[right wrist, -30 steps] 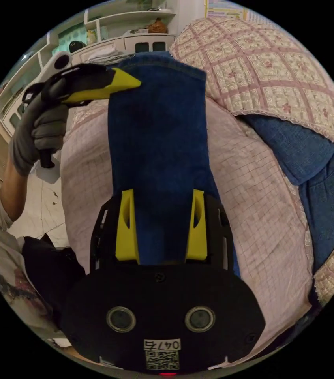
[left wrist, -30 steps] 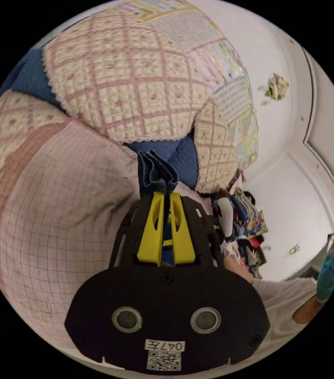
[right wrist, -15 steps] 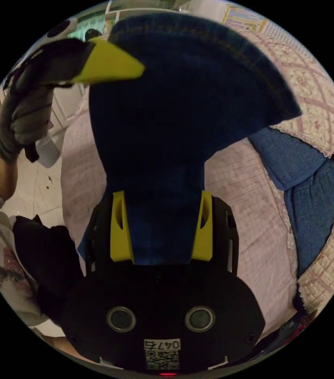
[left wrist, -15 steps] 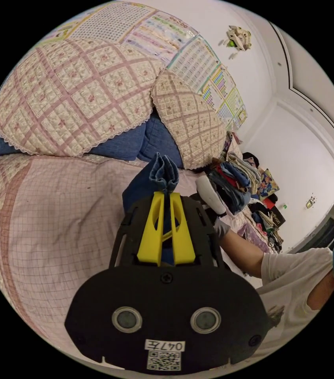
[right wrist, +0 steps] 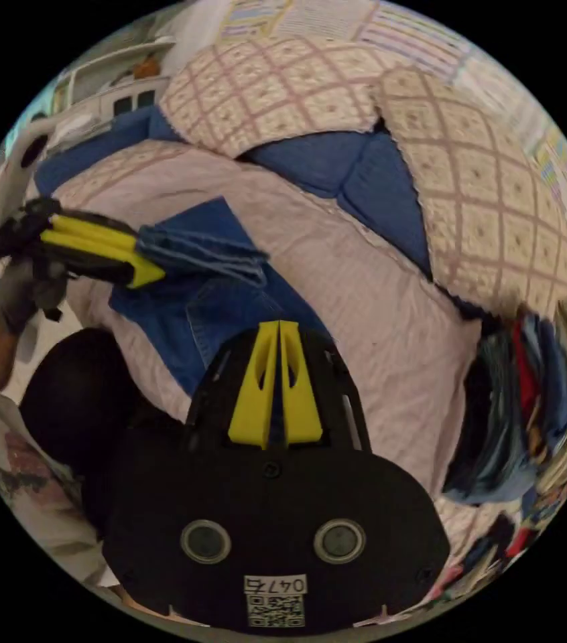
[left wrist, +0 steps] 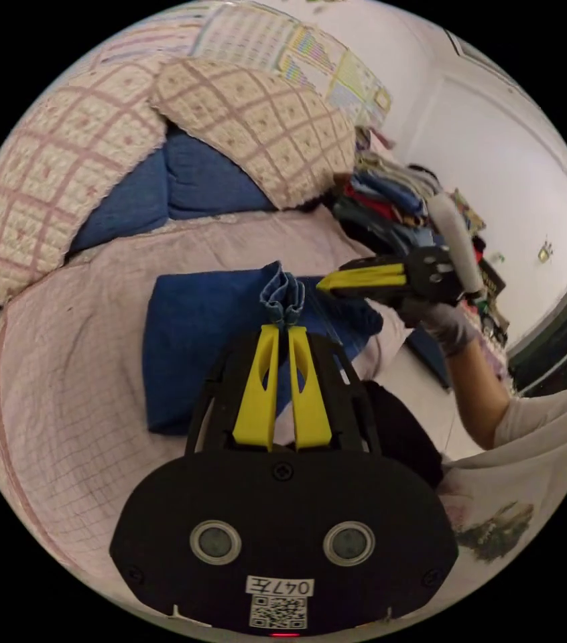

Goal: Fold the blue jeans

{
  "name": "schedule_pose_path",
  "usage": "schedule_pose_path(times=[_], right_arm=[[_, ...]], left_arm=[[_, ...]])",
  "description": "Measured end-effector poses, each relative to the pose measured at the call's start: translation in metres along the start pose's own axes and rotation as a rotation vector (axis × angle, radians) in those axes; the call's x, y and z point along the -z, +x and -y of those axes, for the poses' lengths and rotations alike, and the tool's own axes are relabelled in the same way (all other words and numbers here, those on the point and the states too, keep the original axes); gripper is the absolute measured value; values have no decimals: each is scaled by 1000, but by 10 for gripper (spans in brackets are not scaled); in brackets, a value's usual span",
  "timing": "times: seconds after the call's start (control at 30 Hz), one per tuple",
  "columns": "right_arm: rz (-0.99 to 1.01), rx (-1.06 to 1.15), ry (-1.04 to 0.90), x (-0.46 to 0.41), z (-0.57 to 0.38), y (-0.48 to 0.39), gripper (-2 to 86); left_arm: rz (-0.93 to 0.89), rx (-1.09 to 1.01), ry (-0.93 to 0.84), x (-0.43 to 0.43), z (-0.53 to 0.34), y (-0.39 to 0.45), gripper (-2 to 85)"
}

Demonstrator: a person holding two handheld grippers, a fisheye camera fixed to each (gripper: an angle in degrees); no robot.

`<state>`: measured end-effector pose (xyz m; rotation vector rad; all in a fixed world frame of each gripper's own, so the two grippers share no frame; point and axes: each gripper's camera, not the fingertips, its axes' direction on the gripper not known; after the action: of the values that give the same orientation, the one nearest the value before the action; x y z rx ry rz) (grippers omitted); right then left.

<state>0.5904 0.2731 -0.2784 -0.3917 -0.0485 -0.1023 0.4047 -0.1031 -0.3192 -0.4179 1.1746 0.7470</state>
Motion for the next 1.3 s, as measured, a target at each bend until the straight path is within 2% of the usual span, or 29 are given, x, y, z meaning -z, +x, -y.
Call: schedule_pose_path(times=[0.07, 0.13, 0.23, 0.3, 0.5, 0.6, 0.73, 0.8, 0.9, 1.03, 1.13, 1.2, 1.3], right_arm=[[84, -84, 81, 19, -19, 13, 6], [160, -172, 127, 31, -32, 25, 35], [380, -281, 212, 44, -50, 46, 69], [615, -405, 277, 45, -61, 73, 105], [847, -641, 380, 52, -80, 129, 162], [720, -644, 289, 59, -76, 137, 144], [546, -571, 215, 70, -63, 138, 25], [349, -462, 205, 97, -53, 124, 12], [169, -346, 122, 106, -43, 112, 8], [95, -293, -68, 83, -44, 110, 10], [86, -349, -7, 106, -62, 112, 20], [20, -367, 133, 147, -72, 108, 32], [15, -242, 182, 171, -57, 89, 37]], left_arm=[[64, -35, -42, 0, 8, 26, -7], [131, -20, 37, 32, 11, 47, -8], [99, -5, 91, 74, 22, 58, -8], [92, -37, 97, 91, 31, 70, -8], [123, -145, -22, 87, 53, 128, -6], [127, -183, -48, 94, 59, 143, -1], [121, -220, -86, 112, 64, 152, 35], [89, -193, -65, 133, 59, 144, 54], [103, -88, 17, 177, 44, 107, 62], [134, 39, -65, 186, 24, 45, 46], [164, 58, -148, 178, 9, 28, 39], [171, 53, -104, 190, 3, 29, 32], [183, 20, -19, 211, 9, 32, 10]])
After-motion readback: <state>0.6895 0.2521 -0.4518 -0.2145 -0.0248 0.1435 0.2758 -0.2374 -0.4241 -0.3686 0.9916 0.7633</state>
